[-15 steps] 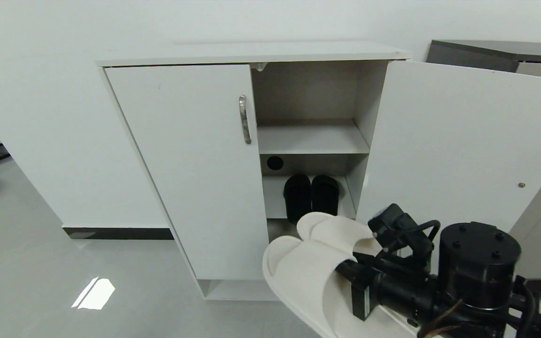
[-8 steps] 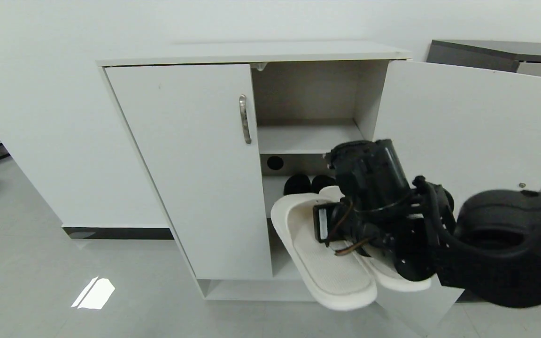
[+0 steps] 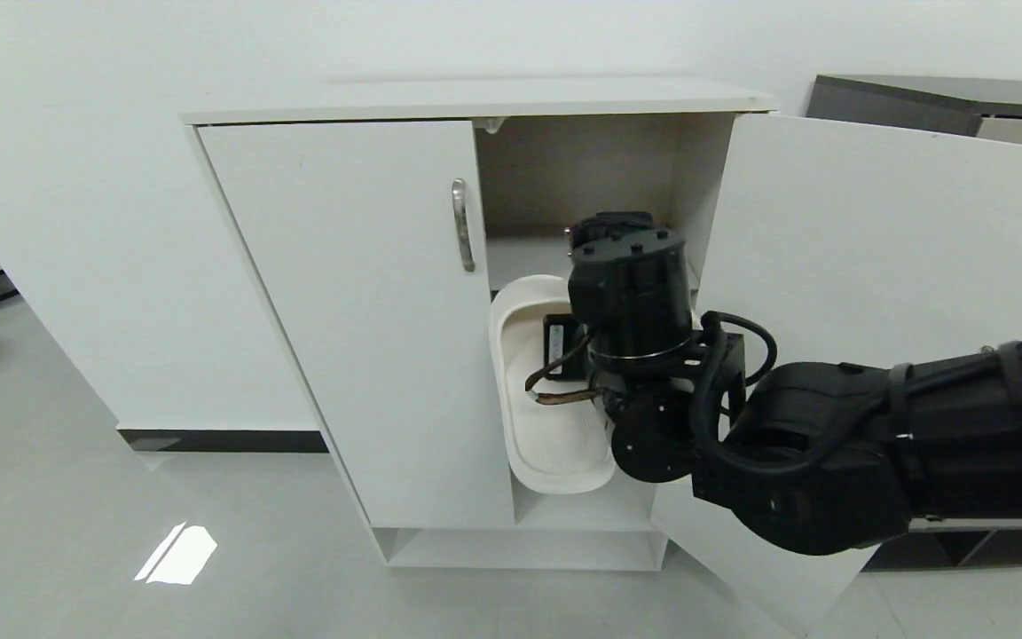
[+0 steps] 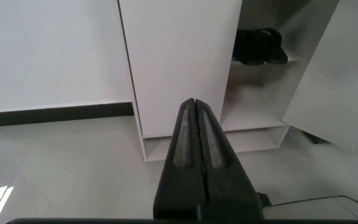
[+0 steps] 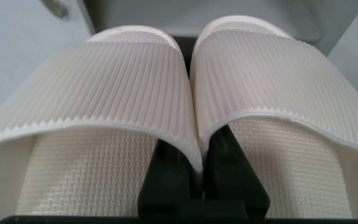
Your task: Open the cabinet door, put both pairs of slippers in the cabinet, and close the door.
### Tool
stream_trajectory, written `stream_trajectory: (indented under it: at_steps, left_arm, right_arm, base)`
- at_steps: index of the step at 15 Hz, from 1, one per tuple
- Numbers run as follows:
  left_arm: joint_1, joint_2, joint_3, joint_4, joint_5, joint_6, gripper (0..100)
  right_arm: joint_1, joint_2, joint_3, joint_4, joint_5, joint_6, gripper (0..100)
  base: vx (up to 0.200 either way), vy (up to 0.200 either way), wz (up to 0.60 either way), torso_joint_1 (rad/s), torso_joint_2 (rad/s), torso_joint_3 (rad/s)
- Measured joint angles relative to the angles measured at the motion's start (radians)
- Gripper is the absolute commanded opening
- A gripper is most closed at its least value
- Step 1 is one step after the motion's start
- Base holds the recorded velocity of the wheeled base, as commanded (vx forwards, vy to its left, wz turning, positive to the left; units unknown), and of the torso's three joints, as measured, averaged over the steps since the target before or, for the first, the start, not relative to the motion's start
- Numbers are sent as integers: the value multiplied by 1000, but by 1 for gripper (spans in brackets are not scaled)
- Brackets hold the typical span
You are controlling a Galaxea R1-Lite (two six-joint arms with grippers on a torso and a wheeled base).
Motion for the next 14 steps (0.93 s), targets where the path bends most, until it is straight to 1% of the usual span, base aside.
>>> stream_trajectory:
  at_steps: [1, 4, 8, 11, 14]
  left_arm:
    - [0, 0, 0, 0, 0, 0, 0]
    - [0, 0, 0, 0, 0, 2, 0]
    - [0, 0, 0, 0, 0, 2, 0]
    - [0, 0, 0, 0, 1, 8, 0]
    - [0, 0, 0, 0, 2, 10, 0]
  right_arm:
    - [-9, 8, 23, -41, -27, -31, 0]
    - [-34, 16, 41, -52, -43, -37, 0]
    - [-46, 20, 0, 24, -41, -41, 0]
    - [-50, 26, -64, 84, -36, -41, 0]
    - [-64, 40, -102, 101, -25, -41, 0]
  base:
    - [0, 0, 0, 0, 0, 0]
    - [0, 0, 0, 0, 0, 0]
    - [0, 0, 0, 0, 0, 0]
    - [200, 0, 0, -4, 2, 7]
    - [200, 0, 0, 1, 4, 1]
